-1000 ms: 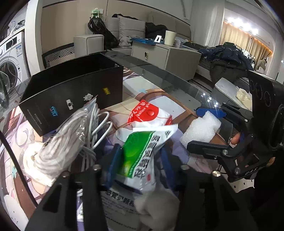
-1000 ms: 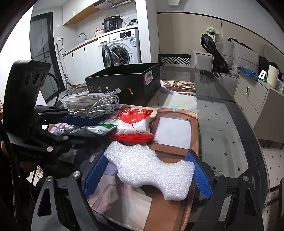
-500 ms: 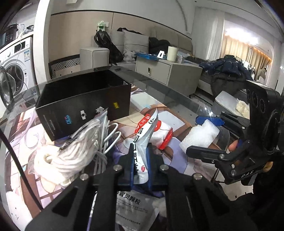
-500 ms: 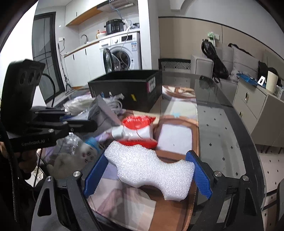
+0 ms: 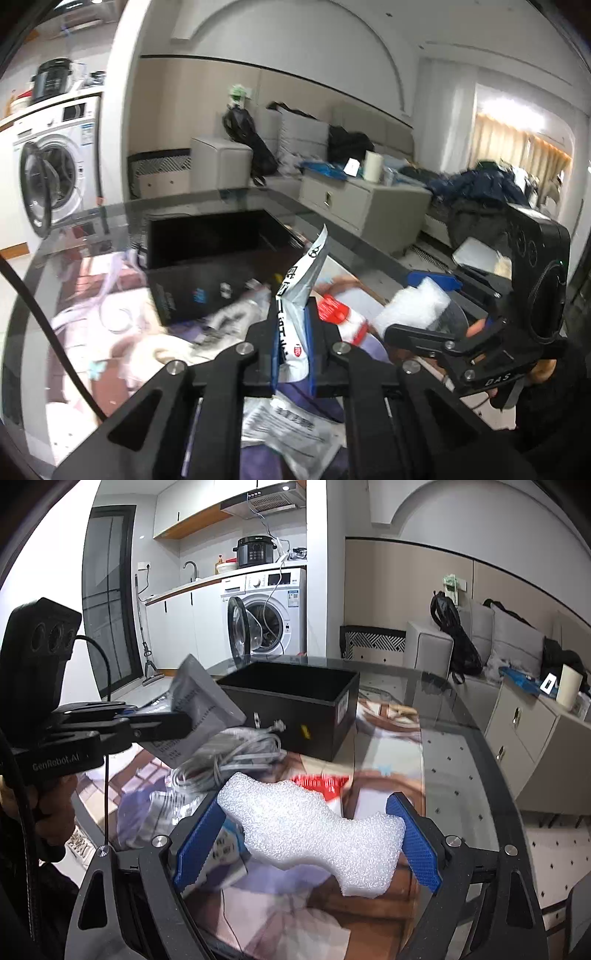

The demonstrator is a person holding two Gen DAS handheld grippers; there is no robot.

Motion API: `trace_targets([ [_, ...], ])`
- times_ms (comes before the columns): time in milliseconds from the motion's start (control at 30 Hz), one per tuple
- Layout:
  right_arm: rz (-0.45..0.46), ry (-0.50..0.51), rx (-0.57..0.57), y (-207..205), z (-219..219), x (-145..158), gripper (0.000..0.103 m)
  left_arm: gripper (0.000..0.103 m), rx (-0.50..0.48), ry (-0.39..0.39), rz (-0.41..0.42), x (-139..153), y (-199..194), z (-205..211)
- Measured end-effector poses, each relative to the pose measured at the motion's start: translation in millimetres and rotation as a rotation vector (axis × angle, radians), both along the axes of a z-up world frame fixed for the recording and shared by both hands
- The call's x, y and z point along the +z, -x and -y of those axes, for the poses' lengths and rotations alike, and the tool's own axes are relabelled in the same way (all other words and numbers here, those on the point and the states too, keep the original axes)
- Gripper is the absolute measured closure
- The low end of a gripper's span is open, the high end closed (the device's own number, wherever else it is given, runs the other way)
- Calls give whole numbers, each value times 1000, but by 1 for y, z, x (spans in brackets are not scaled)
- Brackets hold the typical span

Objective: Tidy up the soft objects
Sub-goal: 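Grasp the green-labelled sachet with the left gripper while the right gripper lifts the foam, then drop the foam block and sachet into the black box with both grippers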

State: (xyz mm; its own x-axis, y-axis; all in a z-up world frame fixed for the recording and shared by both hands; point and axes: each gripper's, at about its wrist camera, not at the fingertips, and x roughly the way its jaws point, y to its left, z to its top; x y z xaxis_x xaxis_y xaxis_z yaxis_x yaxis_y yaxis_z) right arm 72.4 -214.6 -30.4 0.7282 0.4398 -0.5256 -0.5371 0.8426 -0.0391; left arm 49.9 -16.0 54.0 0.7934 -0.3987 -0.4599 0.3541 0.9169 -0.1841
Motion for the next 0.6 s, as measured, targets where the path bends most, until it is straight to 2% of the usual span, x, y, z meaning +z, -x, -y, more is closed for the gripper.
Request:
trace_targets([
  [400, 64, 20, -10, -13, -35, 56, 13, 95, 132, 34, 57, 29, 1, -63],
  [600, 49, -1, -36, -29, -49, 74, 13, 95, 198, 37, 73, 38, 4, -94],
])
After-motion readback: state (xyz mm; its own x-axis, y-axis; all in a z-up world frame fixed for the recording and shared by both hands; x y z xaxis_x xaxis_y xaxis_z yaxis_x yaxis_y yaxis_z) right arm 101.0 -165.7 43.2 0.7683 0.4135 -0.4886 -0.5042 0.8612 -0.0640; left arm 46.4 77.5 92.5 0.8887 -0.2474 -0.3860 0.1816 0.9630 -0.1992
